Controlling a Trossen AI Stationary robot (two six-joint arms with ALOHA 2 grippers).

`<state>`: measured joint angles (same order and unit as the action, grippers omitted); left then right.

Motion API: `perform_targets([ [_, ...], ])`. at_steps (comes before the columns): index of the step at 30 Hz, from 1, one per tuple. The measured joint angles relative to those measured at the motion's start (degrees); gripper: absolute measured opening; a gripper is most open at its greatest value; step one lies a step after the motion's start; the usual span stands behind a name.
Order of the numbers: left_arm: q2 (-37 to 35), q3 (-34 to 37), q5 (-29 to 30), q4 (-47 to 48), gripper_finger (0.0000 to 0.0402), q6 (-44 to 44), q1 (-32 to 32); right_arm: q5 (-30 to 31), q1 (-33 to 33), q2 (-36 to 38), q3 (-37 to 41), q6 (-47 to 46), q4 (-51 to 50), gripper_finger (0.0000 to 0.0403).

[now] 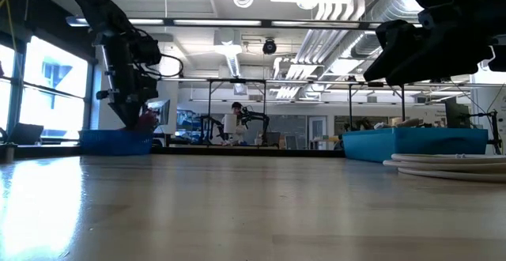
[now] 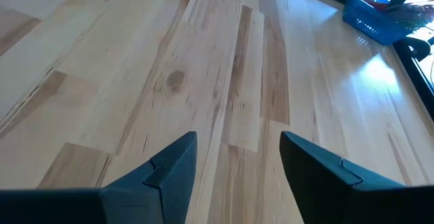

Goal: Pick & Place USB Port
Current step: Put the orange USB cable into the left blue bin, then put the brown HDMI cable into the right blue bin

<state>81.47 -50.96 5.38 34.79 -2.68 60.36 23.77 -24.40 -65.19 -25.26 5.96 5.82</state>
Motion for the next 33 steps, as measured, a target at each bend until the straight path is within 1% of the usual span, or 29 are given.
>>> perform_targets([
  [5, -3.0, 0.0, 1.3, 2.6, 0.0094, -0.5, 0.0, 0.1, 0.0, 0.0, 0.0, 0.0, 0.0, 0.0204],
  [15, -3.4, 0.0, 1.3, 3.0, 0.0129, -1.8, -0.9, -0.1, 0.0, 0.0, 0.0, -0.1, 0.0, 0.0204],
  [17, -3.7, -0.5, 3.3, 2.8, 0.0137, -3.8, -1.8, -0.1, 0.0, 0.0, 0.0, 0.0, 0.0, 0.0204],
  [20, -5.2, -2.4, 10.2, 2.5, 0.0145, -8.0, -4.8, 0.1, 0.0, 0.0, 0.0, 0.0, 0.0, 0.0204],
  [23, -7.7, -4.2, 17.9, 1.7, 0.0148, -11.9, -10.3, 1.4, 0.0, 0.0, 0.0, 0.1, 0.0, 0.0204],
  [25, -10.0, -5.2, 20.5, -0.4, 0.0148, -15.7, -14.7, 3.5, 0.0, 0.0, 0.0, 0.1, 0.0, 0.0204],
  [26, -11.3, -5.4, 20.7, -2.1, 0.0148, -18.1, -17.1, 5.0, 0.0, 0.0, 0.0, 0.0, 0.0, 0.0204],
  [27, -12.6, -5.5, 20.3, -3.7, 0.0148, -20.4, -19.5, 6.4, 0.0, 0.0, 0.0, -0.1, 0.0, 0.0204],
  [29, -15.0, -5.5, 16.7, -5.5, 0.0148, -24.2, -24.5, 9.9, 0.0, 0.0, 0.0, -0.4, -0.1, 0.0204],
  [31, -16.8, -5.5, 10.6, -5.7, 0.0148, -26.7, -29.2, 13.5, 0.1, 0.0, 0.0, -2.4, -0.7, 0.0204],
  [33, -17.8, -5.5, 4.2, -4.8, 0.0148, -27.6, -33.6, 14.9, 0.7, 0.0, 0.0, -5.2, -2.5, 0.0204],
])
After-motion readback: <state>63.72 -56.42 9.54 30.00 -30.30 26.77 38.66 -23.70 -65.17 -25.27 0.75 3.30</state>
